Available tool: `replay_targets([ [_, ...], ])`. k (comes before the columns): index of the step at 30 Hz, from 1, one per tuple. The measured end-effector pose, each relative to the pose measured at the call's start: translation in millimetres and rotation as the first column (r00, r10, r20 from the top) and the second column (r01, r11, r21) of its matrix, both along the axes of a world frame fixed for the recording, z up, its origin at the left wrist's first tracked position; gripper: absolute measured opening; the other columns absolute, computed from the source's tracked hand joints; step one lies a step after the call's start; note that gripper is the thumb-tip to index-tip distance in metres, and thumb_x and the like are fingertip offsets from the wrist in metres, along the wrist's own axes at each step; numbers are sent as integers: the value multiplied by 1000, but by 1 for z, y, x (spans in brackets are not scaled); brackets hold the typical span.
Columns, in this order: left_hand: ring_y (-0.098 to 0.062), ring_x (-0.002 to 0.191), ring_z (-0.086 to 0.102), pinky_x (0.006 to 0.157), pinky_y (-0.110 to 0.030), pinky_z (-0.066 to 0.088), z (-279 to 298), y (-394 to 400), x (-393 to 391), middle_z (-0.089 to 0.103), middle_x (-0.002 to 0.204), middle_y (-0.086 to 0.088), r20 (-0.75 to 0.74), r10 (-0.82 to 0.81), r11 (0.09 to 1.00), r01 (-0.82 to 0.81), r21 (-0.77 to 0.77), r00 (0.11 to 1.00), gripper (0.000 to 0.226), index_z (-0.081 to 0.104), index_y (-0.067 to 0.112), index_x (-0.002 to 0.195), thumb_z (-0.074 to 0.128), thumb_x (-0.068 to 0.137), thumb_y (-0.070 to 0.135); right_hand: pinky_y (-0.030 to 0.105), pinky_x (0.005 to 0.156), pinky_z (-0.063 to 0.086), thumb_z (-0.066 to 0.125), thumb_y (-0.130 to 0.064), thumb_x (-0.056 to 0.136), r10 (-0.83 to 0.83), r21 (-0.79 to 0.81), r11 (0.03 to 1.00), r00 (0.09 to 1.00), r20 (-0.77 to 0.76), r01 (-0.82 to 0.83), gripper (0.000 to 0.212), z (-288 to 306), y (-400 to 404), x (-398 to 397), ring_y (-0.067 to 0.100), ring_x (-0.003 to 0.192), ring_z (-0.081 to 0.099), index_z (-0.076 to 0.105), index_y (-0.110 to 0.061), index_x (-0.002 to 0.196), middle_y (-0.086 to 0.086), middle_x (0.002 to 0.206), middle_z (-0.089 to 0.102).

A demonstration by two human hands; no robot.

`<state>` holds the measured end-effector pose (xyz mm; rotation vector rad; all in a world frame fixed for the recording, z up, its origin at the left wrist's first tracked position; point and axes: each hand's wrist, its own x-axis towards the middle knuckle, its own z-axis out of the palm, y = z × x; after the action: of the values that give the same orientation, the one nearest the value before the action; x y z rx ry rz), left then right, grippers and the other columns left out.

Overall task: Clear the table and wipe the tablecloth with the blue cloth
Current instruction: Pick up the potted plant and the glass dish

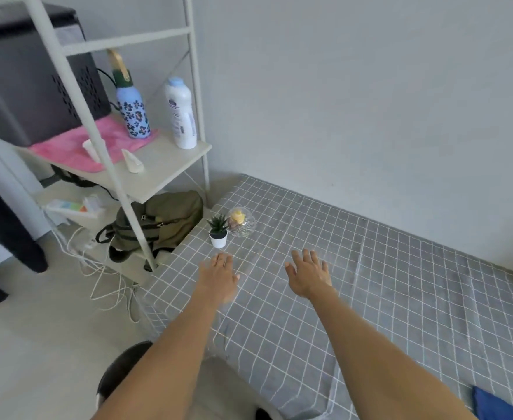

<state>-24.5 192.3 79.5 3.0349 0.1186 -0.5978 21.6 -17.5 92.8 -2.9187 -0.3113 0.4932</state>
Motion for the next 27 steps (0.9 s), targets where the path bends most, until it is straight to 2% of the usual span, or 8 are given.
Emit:
replay_targets([
  [9, -26, 147, 0, 117, -47, 13, -37, 42, 34, -3, 160, -11, -15, 174, 983, -175, -49, 985, 61, -1, 10, 151, 23, 103, 39, 50, 117, 4, 23, -42, 103, 140, -21, 990, 989, -48, -141, 56, -29, 56, 80, 28, 147, -1, 8, -21, 153, 10, 160, 4],
  [15, -26, 147, 4, 118, -47, 13, -64, 52, 67, 2, 160, -10, 38, 344, 920, -329, -210, 938, 63, -2, 11, 151, 25, 102, 39, 48, 117, 2, 27, -44, 102, 190, 37, 981, 980, -58, -188, 63, -54, 81, 135, 29, 147, -5, -5, -27, 153, 10, 160, -9],
  [20, -26, 147, 7, 117, -42, 12, -86, 47, 93, 2, 160, -9, 139, 491, 829, -412, -379, 860, 74, -2, 11, 152, 34, 98, 47, 45, 117, 0, 30, -53, 98, 199, 152, 968, 980, 26, -201, 70, -79, 100, 170, 26, 147, -7, -8, -29, 152, 6, 160, -11],
  [24, -26, 138, 35, 108, -44, 39, -106, 42, 107, 24, 155, -8, 239, 624, 704, -403, -585, 744, 82, 18, 10, 150, 50, 88, 54, 45, 117, 3, 44, -60, 90, 203, 277, 939, 979, 38, -205, 84, -96, 115, 186, 28, 147, -8, -7, -32, 152, 6, 160, -11],
  [27, -22, 138, 35, 105, -45, 42, -120, 40, 114, 29, 154, -3, 237, 726, 580, -391, -714, 645, 84, 29, 12, 147, 61, 81, 54, 48, 117, 8, 56, -65, 81, 194, 374, 908, 981, 24, -189, 98, -110, 122, 193, 30, 147, -8, -6, -34, 151, 5, 160, -12],
])
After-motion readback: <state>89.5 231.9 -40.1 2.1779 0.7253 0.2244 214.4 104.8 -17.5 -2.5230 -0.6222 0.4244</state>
